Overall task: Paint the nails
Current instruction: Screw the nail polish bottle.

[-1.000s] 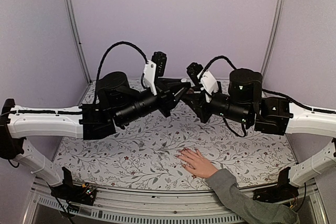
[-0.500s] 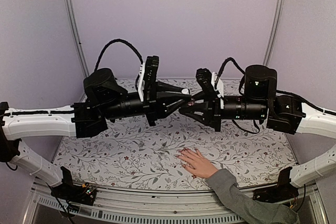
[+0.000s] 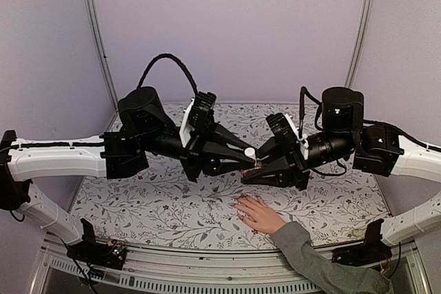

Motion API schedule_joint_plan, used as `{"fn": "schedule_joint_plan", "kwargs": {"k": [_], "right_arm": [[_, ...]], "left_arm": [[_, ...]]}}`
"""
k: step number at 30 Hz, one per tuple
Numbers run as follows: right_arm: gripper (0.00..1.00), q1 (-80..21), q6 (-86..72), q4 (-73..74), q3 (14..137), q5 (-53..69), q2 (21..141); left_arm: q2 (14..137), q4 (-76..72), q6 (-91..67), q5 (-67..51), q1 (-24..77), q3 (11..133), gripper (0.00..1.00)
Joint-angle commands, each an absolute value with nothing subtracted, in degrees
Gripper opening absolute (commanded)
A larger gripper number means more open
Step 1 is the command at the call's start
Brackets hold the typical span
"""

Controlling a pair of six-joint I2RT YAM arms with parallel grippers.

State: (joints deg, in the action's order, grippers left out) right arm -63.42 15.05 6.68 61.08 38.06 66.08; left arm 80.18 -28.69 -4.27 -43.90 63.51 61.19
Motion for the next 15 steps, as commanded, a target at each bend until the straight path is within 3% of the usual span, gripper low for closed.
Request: {"fn": "schedule_joint_plan", "kwargs": {"k": [1,9,13,15], "right_arm": [[0.0,-64.6,19.4,-3.0,63.9,54.2,63.4],[0.0,-64.7,16.8,-3.5,66.3,62.3,65.7],[0.0,-64.6,17.0,-2.8,66.3,61.4,65.9],[0.0,-64.6,17.3,-2.7,65.8,60.1,65.4]], "left_arm": [[84.3,-19.1,-4.9,-51.7,61.8,60.4,0.0],[88.8,-17.4,-4.4,-60.7,61.4,64.7,0.0],[87.7,-16.3,-3.4,-56.9,60.5,64.6,0.0],[85.3,-17.8,-3.3,-53.3,59.6,63.1,0.05]]}}
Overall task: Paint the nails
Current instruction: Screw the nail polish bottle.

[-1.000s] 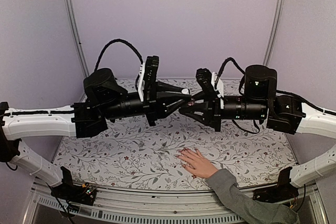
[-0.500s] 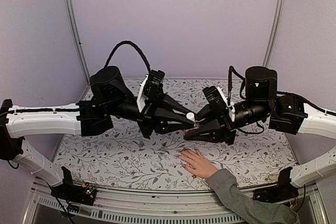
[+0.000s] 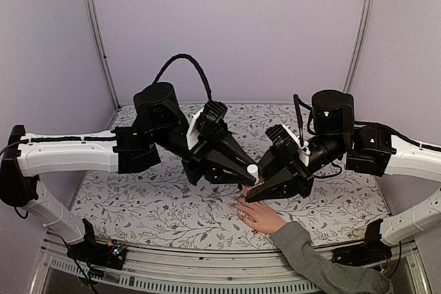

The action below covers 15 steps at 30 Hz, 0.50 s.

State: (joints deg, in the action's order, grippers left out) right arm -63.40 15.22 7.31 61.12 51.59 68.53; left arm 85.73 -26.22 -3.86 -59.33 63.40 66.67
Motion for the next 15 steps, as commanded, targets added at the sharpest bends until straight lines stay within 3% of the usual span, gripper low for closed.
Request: {"fn": "schedule_joint_plan", "kwargs": {"k": [1,7,15], "right_arm": [[0.0,-64.6,17.4,-2.7,65.5,59.4,65.2],[0.0,-64.6,17.3,-3.0,64.7,57.9,64.4],[0.0,-64.5,13.4,-5.4,62.0,41.6,62.7]], "left_arm": [[84.1,-18.9,-3.7,-51.6,59.1,62.2,0.08],[79.7,-19.7,-4.1,-46.9,57.8,60.6,0.35],[72.0,-22.6,-5.1,-37.0,57.2,55.4,0.46]]}}
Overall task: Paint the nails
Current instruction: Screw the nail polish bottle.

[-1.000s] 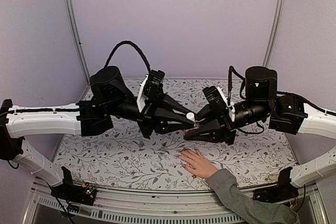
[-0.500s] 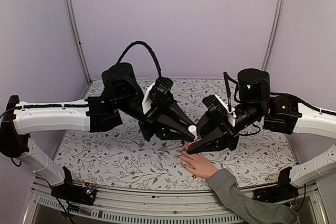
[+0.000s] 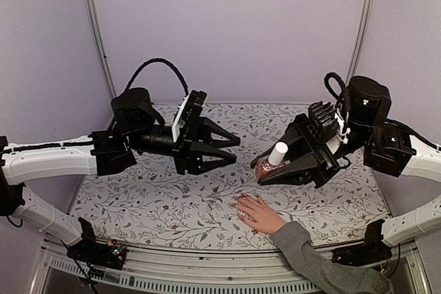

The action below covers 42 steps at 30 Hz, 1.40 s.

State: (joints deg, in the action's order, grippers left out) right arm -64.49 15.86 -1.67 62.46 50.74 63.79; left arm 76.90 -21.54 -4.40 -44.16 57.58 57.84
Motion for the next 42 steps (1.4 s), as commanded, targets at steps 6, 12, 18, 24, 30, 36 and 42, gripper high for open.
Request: {"fn": "schedule_joint_plan", "kwargs": {"k": [6,12,18,24,30,36,42], "right_arm": [[0.0,-64.5,11.0,-4.7,61.4,23.6,63.1],[0.0,-64.5,10.1,-3.8,61.2,2.1,65.7],[0.0,-64.6,9.0,-2.6,61.9,-10.4,70.1],[0.0,-65.4,9.5,-1.5,62.9,-15.7,73.0],[0.0,-66.6,10.2,-0.9,63.3,-18.8,74.9],[0.0,-67.4,11.1,-0.1,63.8,-21.0,76.5],[0.0,-67.6,11.2,-0.1,64.0,-21.9,76.3]], "left_arm": [[66.9,-25.0,-8.1,-22.9,57.3,51.0,0.49],[64.4,-26.7,-10.7,-11.8,58.7,48.7,0.5],[68.0,-26.8,-10.5,-0.4,62.9,51.6,0.52],[73.5,-27.9,-12.0,5.1,64.2,55.0,0.52],[77.3,-27.1,-13.2,7.0,64.3,58.7,0.52],[79.7,-27.6,-13.9,6.8,64.2,60.3,0.46],[80.9,-25.9,-14.1,5.4,64.2,61.3,0.39]]}}
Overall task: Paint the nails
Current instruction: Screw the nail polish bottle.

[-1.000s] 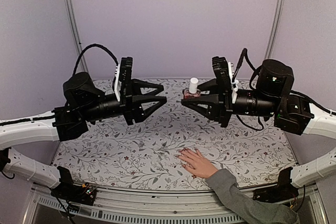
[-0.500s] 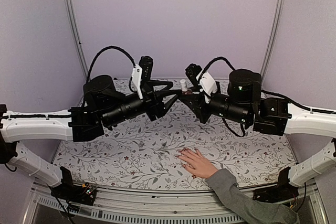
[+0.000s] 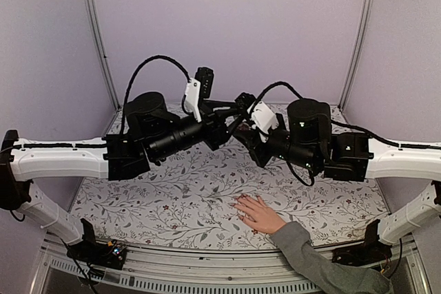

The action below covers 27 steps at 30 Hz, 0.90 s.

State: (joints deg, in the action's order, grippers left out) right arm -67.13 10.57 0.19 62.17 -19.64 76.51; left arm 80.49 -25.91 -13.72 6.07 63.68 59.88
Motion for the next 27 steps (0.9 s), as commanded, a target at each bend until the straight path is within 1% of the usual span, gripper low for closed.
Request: {"fn": "schedule_joint_plan", "kwargs": {"k": [1,3,5,6,9,12,14,19,27], "right_arm": [[0.0,-67.6,11.2,-0.1,64.0,-22.0,76.3],[0.0,-67.6,11.1,-0.1,64.0,-22.1,76.3],[0.0,-67.5,11.1,-0.1,64.0,-21.5,76.3],[0.0,-67.6,11.1,-0.1,64.0,-21.1,76.2],[0.0,-67.6,11.0,-0.4,63.6,-18.8,75.5],[0.0,-67.6,11.4,-1.4,62.6,-14.6,73.5],[0.0,-67.5,12.1,-2.2,61.6,-10.2,71.8],[0.0,-67.4,14.8,-3.3,60.1,5.1,67.8],[0.0,-67.4,16.9,-2.9,60.1,22.0,64.8]], "left_arm": [[80.9,-25.8,-14.2,5.3,64.2,61.2,0.38],[80.9,-25.4,-14.3,5.1,64.2,61.1,0.35],[80.7,-25.1,-14.1,4.3,64.2,60.9,0.26],[80.5,-25.1,-13.9,4.0,64.2,60.6,0.19],[79.6,-25.9,-13.6,2.0,64.0,59.4,0.07],[78.6,-26.0,-13.8,-0.2,63.3,58.4,0.0],[78.0,-25.9,-13.9,-3.2,62.6,57.8,0.0],[77.5,-25.3,-13.1,-16.6,60.9,57.0,0.0],[79.2,-22.3,-10.2,-32.9,60.5,58.6,0.0]]}}
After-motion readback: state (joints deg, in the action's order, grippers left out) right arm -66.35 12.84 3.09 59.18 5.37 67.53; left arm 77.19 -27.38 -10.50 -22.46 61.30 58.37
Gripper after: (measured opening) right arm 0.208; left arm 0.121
